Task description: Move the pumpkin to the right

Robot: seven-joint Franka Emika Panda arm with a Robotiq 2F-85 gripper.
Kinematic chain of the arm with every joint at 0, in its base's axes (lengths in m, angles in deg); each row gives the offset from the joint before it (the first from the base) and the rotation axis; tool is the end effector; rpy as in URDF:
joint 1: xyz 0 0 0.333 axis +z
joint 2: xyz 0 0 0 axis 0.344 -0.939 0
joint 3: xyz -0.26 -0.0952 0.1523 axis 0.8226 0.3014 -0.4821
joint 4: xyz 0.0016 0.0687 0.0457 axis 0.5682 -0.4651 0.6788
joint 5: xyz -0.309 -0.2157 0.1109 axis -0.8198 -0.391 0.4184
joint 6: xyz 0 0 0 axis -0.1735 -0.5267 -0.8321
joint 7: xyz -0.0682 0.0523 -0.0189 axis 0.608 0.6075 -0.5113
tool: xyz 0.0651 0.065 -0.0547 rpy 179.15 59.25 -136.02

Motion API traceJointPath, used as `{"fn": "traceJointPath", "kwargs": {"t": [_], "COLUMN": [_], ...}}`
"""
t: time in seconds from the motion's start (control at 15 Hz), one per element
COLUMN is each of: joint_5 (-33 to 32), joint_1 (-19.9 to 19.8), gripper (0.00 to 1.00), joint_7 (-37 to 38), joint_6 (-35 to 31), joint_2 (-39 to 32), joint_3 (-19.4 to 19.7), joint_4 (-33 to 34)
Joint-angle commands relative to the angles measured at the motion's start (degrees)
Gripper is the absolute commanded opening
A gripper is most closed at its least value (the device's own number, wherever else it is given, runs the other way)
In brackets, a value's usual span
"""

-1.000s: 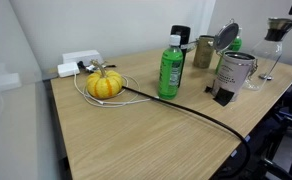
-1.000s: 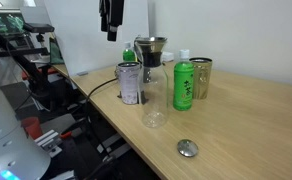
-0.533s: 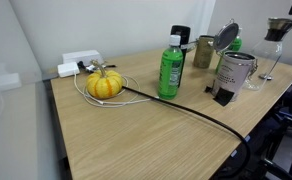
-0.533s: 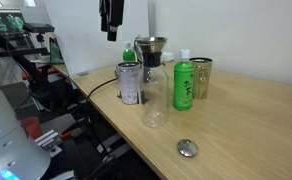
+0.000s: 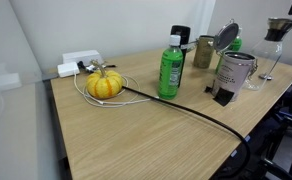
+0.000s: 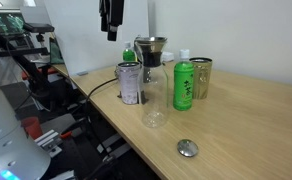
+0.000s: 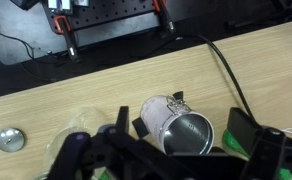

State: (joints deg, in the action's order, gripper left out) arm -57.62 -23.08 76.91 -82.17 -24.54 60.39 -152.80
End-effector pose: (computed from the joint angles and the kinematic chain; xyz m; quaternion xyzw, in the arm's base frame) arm 0.3312 -0.0634 0.4619 -0.9822 0.1217 0.0775 0.1201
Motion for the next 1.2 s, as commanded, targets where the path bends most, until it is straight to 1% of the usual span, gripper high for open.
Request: {"fn": "traceJointPath", "kwargs": {"t": [0.0,0.27,0.47,0.67,0.8,1.0,1.13], "joint_5": [-0.6,-2.0,-4.8,-7.6,-10.4,-14.1,-16.3], "joint_1": [-1.5,-0.2,-0.4,-0.5,-1.3,-1.5,-1.6], "gripper": [1.0,1.0,1.0,1.0,1.0,1.0,1.0], "joint_7": [2.2,5.8,9.1,12.9,16.6,20.8,23.4], "joint_6": [-4.1,-14.5,-21.5,-27.8,-32.9,-37.9,-40.0], "joint_2": [0.3,-1.4,-3.2,-6.0,-8.6,-13.4,-17.1], "joint_3": [-4.2,-10.0,-13.6,-15.7,-17.5,-19.3,-20.3], "joint_4": [-0.4,0.3,1.5,3.1,4.2,7.0,9.5]}}
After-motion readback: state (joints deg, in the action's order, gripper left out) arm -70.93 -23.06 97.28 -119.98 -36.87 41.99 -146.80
